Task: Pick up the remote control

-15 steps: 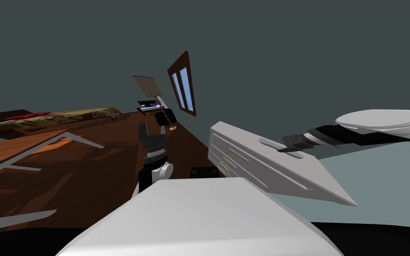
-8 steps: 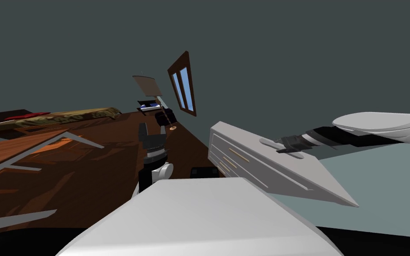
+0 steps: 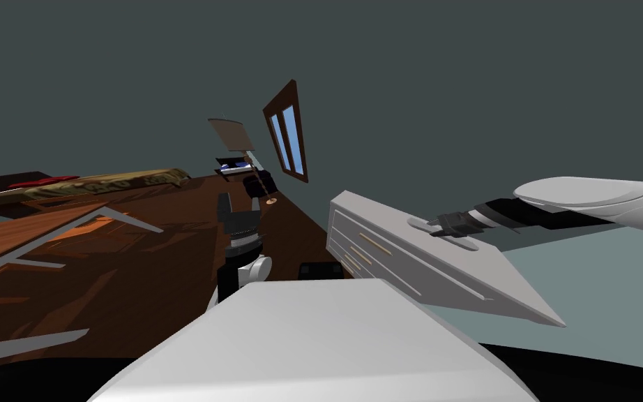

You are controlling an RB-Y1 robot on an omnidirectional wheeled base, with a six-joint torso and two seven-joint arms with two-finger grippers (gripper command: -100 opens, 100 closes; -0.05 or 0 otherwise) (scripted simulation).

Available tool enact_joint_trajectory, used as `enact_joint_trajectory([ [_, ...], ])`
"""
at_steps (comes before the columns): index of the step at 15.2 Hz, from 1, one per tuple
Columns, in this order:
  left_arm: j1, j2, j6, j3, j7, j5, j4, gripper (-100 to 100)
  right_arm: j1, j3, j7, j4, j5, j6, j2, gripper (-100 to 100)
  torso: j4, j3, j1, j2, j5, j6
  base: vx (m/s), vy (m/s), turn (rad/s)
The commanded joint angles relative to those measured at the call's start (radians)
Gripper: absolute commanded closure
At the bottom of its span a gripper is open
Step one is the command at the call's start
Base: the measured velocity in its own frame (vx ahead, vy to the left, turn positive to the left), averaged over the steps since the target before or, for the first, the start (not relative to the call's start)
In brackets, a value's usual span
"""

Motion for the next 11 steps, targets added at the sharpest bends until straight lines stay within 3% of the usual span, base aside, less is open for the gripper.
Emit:
enact_joint_trajectory([
  [1, 0.0, 0.0, 0.0, 0.0, 0.0, 0.0, 0.0, 0, 0.0, 0.0, 0.0, 0.0, 0.0, 0.0, 0.0, 100, 0.0, 0.0, 0.0, 0.0, 0.0, 0.0, 0.0, 0.0, 0.0],
  [2, 0.0, 0.0, 0.0, 0.0, 0.0, 0.0, 0.0, 0, 0.0, 0.0, 0.0, 0.0, 0.0, 0.0, 0.0, 100, 0.0, 0.0, 0.0, 0.0, 0.0, 0.0, 0.0, 0.0, 0.0],
  [4, 0.0, 0.0, 0.0, 0.0, 0.0, 0.0, 0.0, 0, 0.07, -0.06, 0.022, -0.004, -0.064, 0.021, -0.041, 100, 0.0, 0.0, 0.0, 0.0, 0.0, 0.0, -0.004, -0.004, -0.007],
  [5, 0.0, 0.0, 0.0, 0.0, 0.0, 0.0, 0.0, 0, 0.105, -0.066, 0.022, -0.004, -0.065, 0.021, -0.041, 100, 0.001, 0.0, 0.0, 0.0, 0.001, 0.0, -0.007, -0.011, -0.003],
  [6, 0.0, 0.0, 0.0, 0.0, 0.0, 0.0, 0.0, 0, 0.109, -0.066, 0.022, -0.004, -0.065, 0.021, -0.041, 100, 0.001, 0.001, -0.001, 0.001, 0.001, 0.001, -0.004, -0.01, 0.004],
  [7, 0.0, 0.0, 0.0, 0.0, 0.0, 0.0, 0.0, 0, 0.149, -0.104, 0.034, -0.003, -0.099, 0.03, -0.063, 100, 0.001, 0.001, -0.001, 0.001, 0.001, 0.001, -0.006, -0.008, -0.011],
  [11, 0.0, 0.0, 0.0, 0.0, 0.0, 0.0, 0.0, 0, 0.173, -0.104, 0.034, -0.003, -0.099, 0.03, -0.063, 100, 0.001, 0.001, 0.0, 0.001, 0.0, 0.001, -0.002, -0.003, -0.001],
])
